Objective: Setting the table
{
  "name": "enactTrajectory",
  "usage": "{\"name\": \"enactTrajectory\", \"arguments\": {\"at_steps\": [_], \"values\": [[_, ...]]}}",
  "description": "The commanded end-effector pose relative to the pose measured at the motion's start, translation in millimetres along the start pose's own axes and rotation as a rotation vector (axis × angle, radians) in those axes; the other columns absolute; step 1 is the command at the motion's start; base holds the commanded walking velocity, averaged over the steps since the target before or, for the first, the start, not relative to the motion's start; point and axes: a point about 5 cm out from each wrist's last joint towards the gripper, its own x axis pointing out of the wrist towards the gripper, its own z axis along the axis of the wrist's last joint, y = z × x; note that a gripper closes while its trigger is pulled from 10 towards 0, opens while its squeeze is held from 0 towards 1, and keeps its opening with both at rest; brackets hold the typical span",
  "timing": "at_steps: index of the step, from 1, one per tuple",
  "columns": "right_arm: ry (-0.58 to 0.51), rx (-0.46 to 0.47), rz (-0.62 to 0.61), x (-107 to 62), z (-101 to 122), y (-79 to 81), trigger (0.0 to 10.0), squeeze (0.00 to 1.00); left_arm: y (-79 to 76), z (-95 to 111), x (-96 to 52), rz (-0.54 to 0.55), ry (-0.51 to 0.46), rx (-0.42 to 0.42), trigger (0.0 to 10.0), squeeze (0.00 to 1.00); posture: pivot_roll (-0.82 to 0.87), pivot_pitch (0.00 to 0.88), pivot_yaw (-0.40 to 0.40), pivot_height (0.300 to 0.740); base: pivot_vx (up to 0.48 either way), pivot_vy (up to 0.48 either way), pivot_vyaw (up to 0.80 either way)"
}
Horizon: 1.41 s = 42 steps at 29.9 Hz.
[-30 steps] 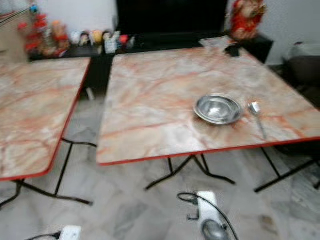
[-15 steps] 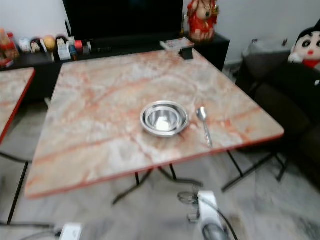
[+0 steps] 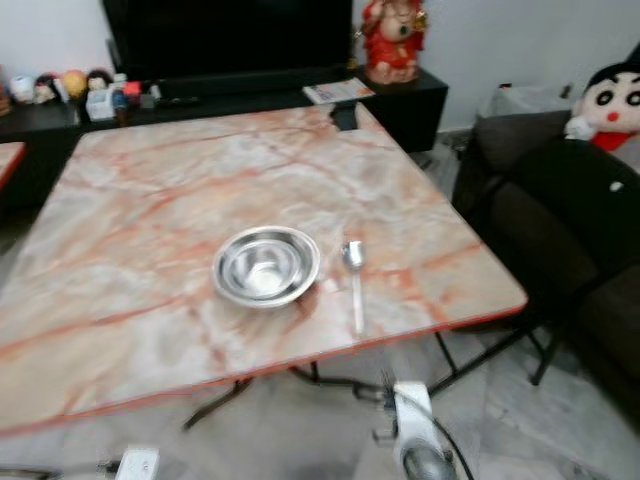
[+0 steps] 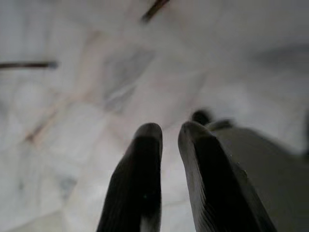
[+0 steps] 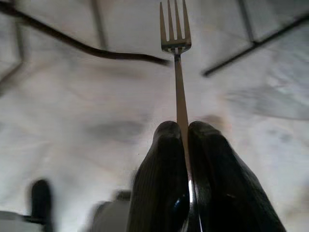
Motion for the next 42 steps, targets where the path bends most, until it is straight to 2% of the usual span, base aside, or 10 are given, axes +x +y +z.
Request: {"name": "enactTrajectory", "arguments": {"at_steps": [1,21,24,27,30,34,37,38,41,42], "values": [[-0.029,-0.001,0.018,1.5,11.1,9.0,10.0,0.0,10.1,-5.1,-0.4,0.024,0.017,0.017,10.0,0.0,0.0,0.0,0.002,0.732,0.334,-0.341,0.0],[-0.006,0.001,-0.003,1.1,6.0,7.1,10.0,0.0,7.8,-4.6,-0.4,0.001,0.016,0.006,10.0,0.0,-0.01,0.0,0.006,0.732,0.083,-0.102,0.0],[0.019,0.023,-0.061,0.3,0.4,-0.6,10.0,0.0,7.9,-4.7,-0.4,0.001,0.016,0.009,10.0,0.0,-0.01,0.0,0.008,0.732,0.0,0.0,0.0],[0.127,0.137,-0.211,-4.2,-21.7,-22.0,10.0,0.0,8.3,-4.6,-0.3,-0.001,0.016,0.013,10.0,0.0,-0.02,0.0,0.017,0.732,0.0,0.0,0.0],[0.174,0.194,-0.276,-7.6,-33.2,-31.6,10.0,0.0,8.9,-4.7,-0.4,-0.002,0.016,0.018,10.0,0.0,-0.03,0.0,0.022,0.732,0.0,0.0,0.0],[0.176,0.242,-0.297,-8.6,-35.8,-34.5,10.0,0.0,9.3,-4.7,-0.4,-0.002,0.015,0.02,10.0,0.0,-0.03,0.0,0.022,0.732,0.0,0.0,0.0],[0.189,0.324,-0.408,-13.8,-45.8,-49.4,10.0,0.0,11.0,-3.3,-0.1,0.001,0.011,0.028,10.0,0.0,-0.05,0.0,0.04,0.732,0.0,0.0,0.0],[0.185,0.37,-0.514,-18.9,-52.1,-62.7,10.0,0.0,12.7,-2.4,0.1,0.002,0.007,0.038,10.0,0.0,-0.06,0.0,0.046,0.732,0.0,0.0,0.0],[0.13,0.39,-0.585,-20.5,-46.4,-70.9,10.0,0.0,13.3,-1.1,0.3,0.003,0.003,0.045,10.0,0.0,-0.06,0.0,0.049,0.732,0.0,0.0,0.0],[0.058,0.355,-0.615,-20.2,-34.8,-75.9,10.0,0.0,13.4,0.6,0.6,0.003,-0.001,0.048,10.0,0.0,-0.06,0.0,0.052,0.732,0.0,0.0,0.0]]}}
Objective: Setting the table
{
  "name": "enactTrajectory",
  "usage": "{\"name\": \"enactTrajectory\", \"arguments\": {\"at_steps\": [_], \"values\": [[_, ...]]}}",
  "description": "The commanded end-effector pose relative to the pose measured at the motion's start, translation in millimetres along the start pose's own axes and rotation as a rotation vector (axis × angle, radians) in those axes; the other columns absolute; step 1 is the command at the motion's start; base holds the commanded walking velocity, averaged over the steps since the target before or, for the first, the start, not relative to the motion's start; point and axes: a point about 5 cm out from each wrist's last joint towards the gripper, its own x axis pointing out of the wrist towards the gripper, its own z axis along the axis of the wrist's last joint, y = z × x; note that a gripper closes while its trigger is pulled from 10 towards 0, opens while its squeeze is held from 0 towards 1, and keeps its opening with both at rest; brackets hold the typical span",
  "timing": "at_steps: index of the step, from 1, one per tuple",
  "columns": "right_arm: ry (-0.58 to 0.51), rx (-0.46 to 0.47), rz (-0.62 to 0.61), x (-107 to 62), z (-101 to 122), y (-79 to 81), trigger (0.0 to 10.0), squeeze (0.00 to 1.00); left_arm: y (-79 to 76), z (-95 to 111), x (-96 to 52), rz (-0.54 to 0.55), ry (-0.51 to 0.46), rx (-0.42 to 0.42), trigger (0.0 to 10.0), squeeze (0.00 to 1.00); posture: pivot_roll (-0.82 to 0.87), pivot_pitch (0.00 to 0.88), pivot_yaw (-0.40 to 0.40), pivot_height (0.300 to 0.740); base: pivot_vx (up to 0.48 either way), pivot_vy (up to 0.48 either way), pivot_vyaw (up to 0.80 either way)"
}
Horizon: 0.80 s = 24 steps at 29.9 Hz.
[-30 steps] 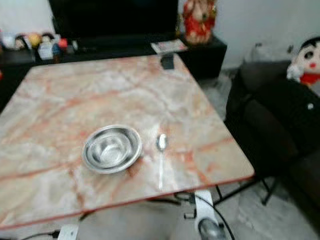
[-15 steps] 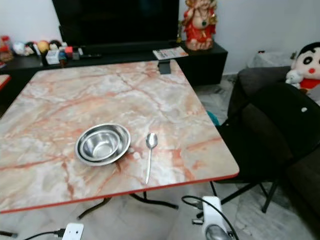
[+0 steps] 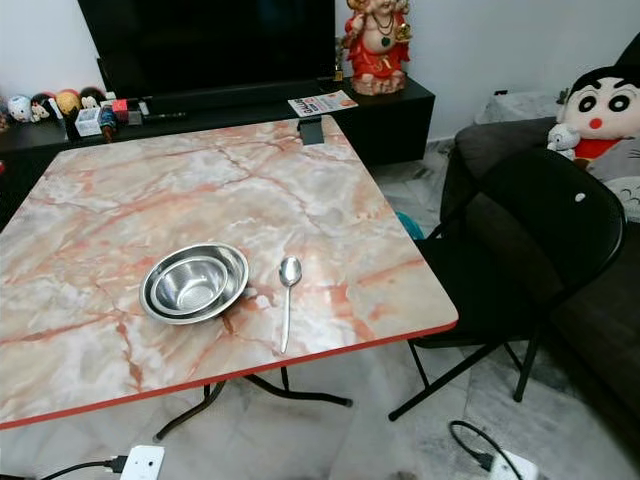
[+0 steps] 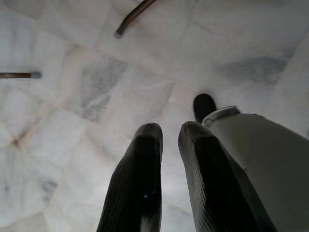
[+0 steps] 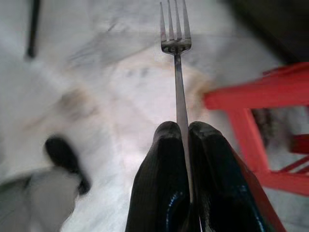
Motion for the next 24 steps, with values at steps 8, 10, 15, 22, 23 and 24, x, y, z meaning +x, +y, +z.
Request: {"name": "enactTrajectory", "arguments": {"at_steps": [8,10,15,22,23,24], "values": [[-0.542,0.045,0.031,-22.1,99.0,27.0,10.0,0.0,2.4,8.8,1.4,0.0,-0.03,0.026,10.0,0.0,-0.06,0.0,0.056,0.732,0.0,0.0,0.0],[-0.602,0.08,0.026,-27.4,113.2,28.7,10.0,0.0,3.0,9.3,1.4,0.003,-0.034,0.024,10.0,0.0,-0.06,0.0,0.054,0.732,0.0,0.0,0.0],[-0.924,0.134,0.039,-66.1,168.6,43.7,10.0,0.0,4.3,10.2,1.5,0.01,-0.038,0.021,10.0,0.0,-0.06,0.0,0.048,0.732,0.0,0.0,0.0],[-1.177,0.209,0.029,-113.4,217.1,49.0,10.0,0.0,2.1,10.3,1.3,0.007,-0.045,0.012,10.0,0.0,-0.06,0.0,0.043,0.732,0.0,0.0,0.0],[-1.207,0.213,0.072,-123.4,225.0,53.8,10.0,0.0,2.0,10.1,1.3,0.008,-0.045,0.01,10.0,0.0,-0.06,0.0,0.044,0.732,0.0,0.0,0.0],[-1.207,0.213,0.072,-123.4,225.0,53.8,10.0,0.0,2.0,10.1,1.3,0.008,-0.045,0.01,10.0,0.0,-0.06,0.0,0.044,0.732,0.0,0.0,0.0]]}}
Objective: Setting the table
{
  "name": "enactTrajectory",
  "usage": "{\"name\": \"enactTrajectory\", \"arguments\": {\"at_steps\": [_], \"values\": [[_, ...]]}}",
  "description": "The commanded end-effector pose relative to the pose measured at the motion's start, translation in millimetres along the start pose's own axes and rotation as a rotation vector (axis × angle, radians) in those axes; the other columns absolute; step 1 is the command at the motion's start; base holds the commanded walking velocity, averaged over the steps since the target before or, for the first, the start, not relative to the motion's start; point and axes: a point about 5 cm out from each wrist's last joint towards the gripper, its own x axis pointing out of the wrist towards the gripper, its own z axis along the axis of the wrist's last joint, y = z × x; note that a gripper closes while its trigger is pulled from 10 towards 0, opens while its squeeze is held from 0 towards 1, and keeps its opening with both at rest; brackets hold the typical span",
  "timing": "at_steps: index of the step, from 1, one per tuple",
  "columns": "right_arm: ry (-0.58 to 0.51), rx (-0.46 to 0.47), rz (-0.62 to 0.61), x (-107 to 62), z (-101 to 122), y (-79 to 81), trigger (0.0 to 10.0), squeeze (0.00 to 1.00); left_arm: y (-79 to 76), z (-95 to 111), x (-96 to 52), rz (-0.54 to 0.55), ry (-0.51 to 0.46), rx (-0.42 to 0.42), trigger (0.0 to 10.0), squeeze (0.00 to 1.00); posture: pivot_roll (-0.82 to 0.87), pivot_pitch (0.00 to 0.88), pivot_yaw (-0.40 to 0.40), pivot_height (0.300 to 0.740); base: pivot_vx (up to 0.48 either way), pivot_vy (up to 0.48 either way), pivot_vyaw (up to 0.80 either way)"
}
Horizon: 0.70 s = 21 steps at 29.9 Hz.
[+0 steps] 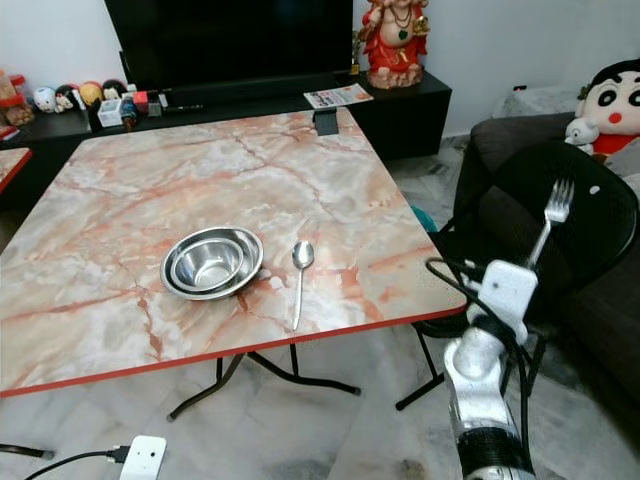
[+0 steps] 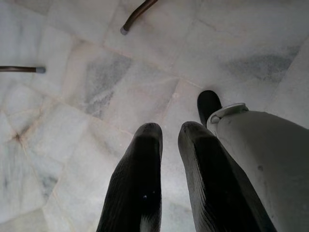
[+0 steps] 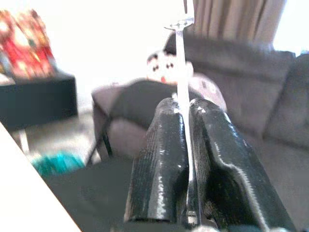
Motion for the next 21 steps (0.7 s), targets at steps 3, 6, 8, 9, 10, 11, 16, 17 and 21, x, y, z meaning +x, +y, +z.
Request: {"name": "enactTrajectory", "arguments": {"at_steps": [3,6,8,9,10,11,16,17,21], "values": [[-0.003,0.092,0.214,4.2,26.7,36.5,10.0,0.0,3.2,-1.1,-0.1,0.014,0.001,0.001,10.0,0.0,-0.06,0.0,0.043,0.732,0.0,0.0,0.0],[0.133,0.178,0.43,-1.3,32.4,72.4,10.0,0.0,3.4,0.2,0.2,0.015,0.0,0.002,10.0,0.0,-0.06,0.0,0.041,0.732,0.0,0.0,0.0],[0.133,0.178,0.43,-1.3,32.4,72.4,10.0,0.0,3.4,0.2,0.2,0.015,0.0,0.002,10.0,0.0,-0.06,0.0,0.041,0.732,0.0,0.0,0.0],[0.157,0.197,0.464,-2.4,33.9,79.0,10.0,0.0,3.4,1.2,0.4,0.015,-0.001,0.002,10.0,0.0,-0.06,0.0,0.04,0.732,0.0,0.0,0.0],[0.184,0.212,0.522,-4.5,35.9,88.8,10.0,0.0,3.3,2.2,0.6,0.016,-0.002,0.001,10.0,0.0,-0.05,0.0,0.038,0.732,0.0,0.0,0.0],[0.208,0.219,0.593,-7.1,39.5,100.8,10.0,0.0,3.0,3.6,0.9,0.016,-0.004,-0.001,10.0,0.0,-0.05,0.0,0.036,0.732,0.0,0.0,0.0],[0.311,0.26,0.688,-12.2,38.4,117.2,10.0,0.0,2.8,3.6,1.0,0.017,-0.003,-0.003,10.0,0.0,-0.04,0.0,0.027,0.732,0.0,0.0,0.0],[0.347,0.269,0.7,-12.6,37.4,120.0,10.0,0.0,2.8,3.4,0.9,0.017,-0.002,-0.004,10.0,0.0,-0.04,0.0,0.027,0.732,0.0,0.0,0.0],[0.51,0.335,0.799,-23.3,38.0,141.2,10.0,0.0,3.9,0.2,0.4,0.025,0.008,-0.009,10.0,0.0,-0.03,0.0,0.022,0.732,0.0,0.0,0.0]]}}
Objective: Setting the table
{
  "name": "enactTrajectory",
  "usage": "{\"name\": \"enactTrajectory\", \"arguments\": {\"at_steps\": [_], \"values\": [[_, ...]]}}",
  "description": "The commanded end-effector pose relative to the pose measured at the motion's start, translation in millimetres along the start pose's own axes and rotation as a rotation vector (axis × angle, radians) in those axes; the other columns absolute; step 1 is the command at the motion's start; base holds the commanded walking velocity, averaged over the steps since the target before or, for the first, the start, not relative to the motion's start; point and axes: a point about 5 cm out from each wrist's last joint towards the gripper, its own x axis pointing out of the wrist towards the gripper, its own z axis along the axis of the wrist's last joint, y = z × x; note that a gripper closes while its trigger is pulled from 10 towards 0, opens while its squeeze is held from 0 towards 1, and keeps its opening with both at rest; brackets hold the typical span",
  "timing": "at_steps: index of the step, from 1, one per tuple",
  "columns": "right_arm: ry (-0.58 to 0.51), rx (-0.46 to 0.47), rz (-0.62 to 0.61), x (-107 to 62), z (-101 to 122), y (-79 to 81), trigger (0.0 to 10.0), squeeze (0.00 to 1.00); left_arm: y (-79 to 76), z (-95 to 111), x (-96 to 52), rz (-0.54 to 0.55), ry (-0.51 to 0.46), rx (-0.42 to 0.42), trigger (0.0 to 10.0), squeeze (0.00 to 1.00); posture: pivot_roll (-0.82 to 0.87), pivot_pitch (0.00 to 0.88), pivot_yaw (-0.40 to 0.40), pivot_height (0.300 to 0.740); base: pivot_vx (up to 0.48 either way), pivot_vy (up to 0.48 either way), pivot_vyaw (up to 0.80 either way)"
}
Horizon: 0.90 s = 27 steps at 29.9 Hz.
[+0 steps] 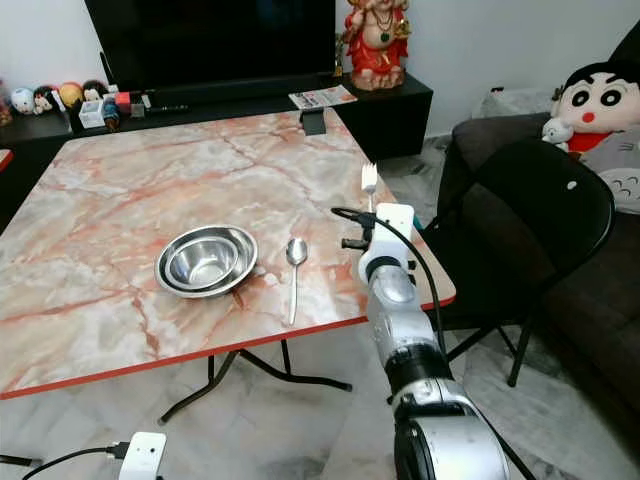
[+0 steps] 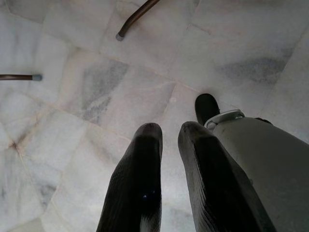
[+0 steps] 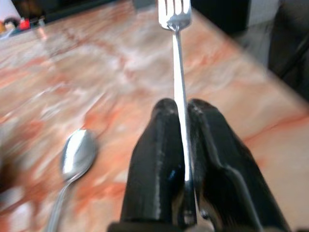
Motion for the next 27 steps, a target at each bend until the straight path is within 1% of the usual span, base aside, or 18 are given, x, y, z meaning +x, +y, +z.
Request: {"name": "enactTrajectory", "arguments": {"at_steps": [1,2,3,4,5,6,7,11,13,14,15,20,23,27], "values": [[0.039,0.024,0.042,1.9,-0.8,9.1,10.0,0.0,2.6,-3.9,-0.5,0.014,0.017,0.003,10.0,0.0,-0.03,0.0,0.022,0.732,0.0,0.0,0.0],[0.053,0.024,0.054,2.6,-1.6,11.5,10.0,0.0,2.8,-4.1,-0.5,0.015,0.018,0.003,10.0,0.0,-0.02,0.0,0.02,0.732,0.0,0.0,0.0],[0.08,0.015,0.085,2.9,-4.7,18.3,10.0,0.0,3.1,-5.0,-0.7,0.016,0.021,0.002,10.0,0.0,-0.02,0.0,0.019,0.732,0.0,0.0,0.0],[0.122,-0.021,0.125,2.9,-10.1,27.0,10.0,0.0,3.8,-6.3,-0.9,0.018,0.026,0.002,10.0,0.0,-0.02,0.0,0.017,0.732,0.0,0.0,0.0],[0.122,-0.021,0.125,2.9,-10.1,27.0,10.0,0.0,3.8,-6.3,-0.9,0.018,0.026,0.002,10.0,0.0,-0.02,0.0,0.017,0.732,0.0,0.0,0.0],[0.153,-0.035,0.154,2.9,-13.8,31.7,10.0,0.0,4.1,-6.6,-0.9,0.019,0.028,0.0,10.0,0.0,-0.02,0.0,0.017,0.732,0.0,0.0,0.0],[0.176,-0.042,0.157,3.0,-15.9,32.8,10.0,0.0,4.3,-6.6,-0.9,0.019,0.029,0.0,10.0,0.0,-0.02,0.0,0.016,0.732,0.0,0.0,0.0],[0.188,-0.043,0.157,3.5,-16.2,32.7,10.0,0.0,4.4,-6.6,-0.8,0.02,0.029,0.0,10.0,0.0,-0.02,0.0,0.016,0.732,0.0,0.0,0.0],[0.244,-0.067,0.126,2.1,-24.5,29.1,10.0,0.0,3.7,-6.8,-0.8,0.012,0.034,-0.004,10.0,0.0,-0.02,0.0,0.014,0.732,0.0,0.0,0.0],[0.244,-0.067,0.126,2.1,-24.5,29.1,10.0,0.0,3.7,-6.8,-0.8,0.012,0.034,-0.004,10.0,0.0,-0.02,0.0,0.014,0.732,0.0,0.0,0.0],[0.277,-0.093,0.091,0.9,-30.6,24.1,10.0,0.0,2.4,-7.0,-0.8,0.005,0.036,-0.005,10.0,0.0,-0.02,0.0,0.011,0.732,0.0,0.0,0.0],[0.27,-0.064,0.045,1.0,-31.1,17.1,10.0,0.0,0.9,-8.6,-1.2,0.0,0.04,-0.008,10.0,0.0,-0.02,0.0,0.011,0.732,0.0,0.0,0.0],[0.269,-0.06,0.043,1.1,-31.1,16.2,10.0,0.0,0.5,-9.5,-1.4,-0.003,0.042,-0.01,10.0,0.0,-0.02,0.0,0.011,0.732,0.0,0.0,0.0],[0.233,-0.036,0.032,2.1,-26.3,14.6,10.0,0.0,0.7,-9.4,-1.5,0.0,0.04,-0.019,10.0,0.0,-0.02,0.0,0.01,0.732,0.0,0.0,0.0]]}}
